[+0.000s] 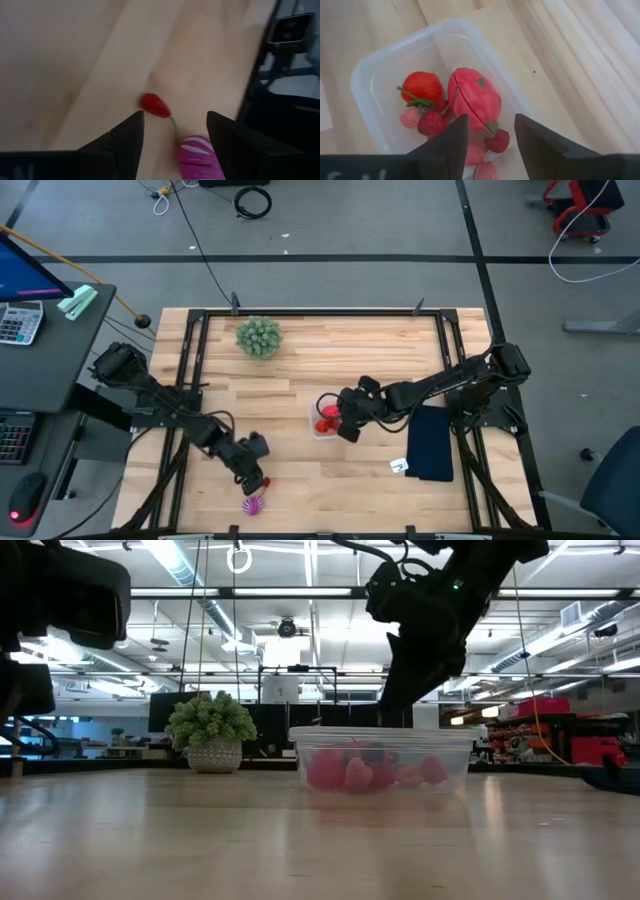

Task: Pick and placing Produce into tupperware
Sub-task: Put the red cherry into the transparent bin

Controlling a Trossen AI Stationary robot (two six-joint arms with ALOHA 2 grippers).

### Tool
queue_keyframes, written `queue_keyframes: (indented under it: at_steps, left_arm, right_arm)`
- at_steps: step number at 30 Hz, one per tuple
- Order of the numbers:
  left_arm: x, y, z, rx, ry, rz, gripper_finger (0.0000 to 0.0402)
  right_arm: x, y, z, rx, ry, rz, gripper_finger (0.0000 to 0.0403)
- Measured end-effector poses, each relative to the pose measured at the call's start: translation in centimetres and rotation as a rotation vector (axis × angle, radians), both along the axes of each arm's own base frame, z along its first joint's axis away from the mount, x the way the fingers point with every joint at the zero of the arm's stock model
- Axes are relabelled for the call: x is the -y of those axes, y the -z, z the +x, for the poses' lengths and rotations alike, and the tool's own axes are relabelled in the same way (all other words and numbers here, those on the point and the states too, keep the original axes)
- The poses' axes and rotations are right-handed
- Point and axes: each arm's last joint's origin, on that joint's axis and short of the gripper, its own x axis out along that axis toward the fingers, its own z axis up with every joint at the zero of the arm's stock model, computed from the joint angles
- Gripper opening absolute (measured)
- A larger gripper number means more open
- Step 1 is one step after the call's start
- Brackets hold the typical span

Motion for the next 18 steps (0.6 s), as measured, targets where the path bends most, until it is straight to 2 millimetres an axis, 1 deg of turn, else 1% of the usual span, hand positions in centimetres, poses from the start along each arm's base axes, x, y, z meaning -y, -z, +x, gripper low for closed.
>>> queue_keyframes:
  at_steps: [3,9,11,18]
  left_arm:
    - [0.4,0.3,0.0,0.007,0.005,0.001,0.0220]
    - [0.9,2.7,0.3,-0.055,0.000,0.056,0.0218]
    - [1.1,3.1,0.5,-0.049,0.000,0.054,0.0217]
    - [1.5,3.1,1.0,0.002,0.003,0.021,0.0216]
  right_arm:
    - [0.2,0.0,0.0,0.001,0.006,0.000,0.0167]
    - [0.2,0.0,0.0,0.002,0.006,0.000,0.0165]
    - [0.2,0.0,0.0,0.001,0.006,0.000,0.0165]
    - [0.2,-0.1,0.1,0.008,0.007,0.001,0.0165]
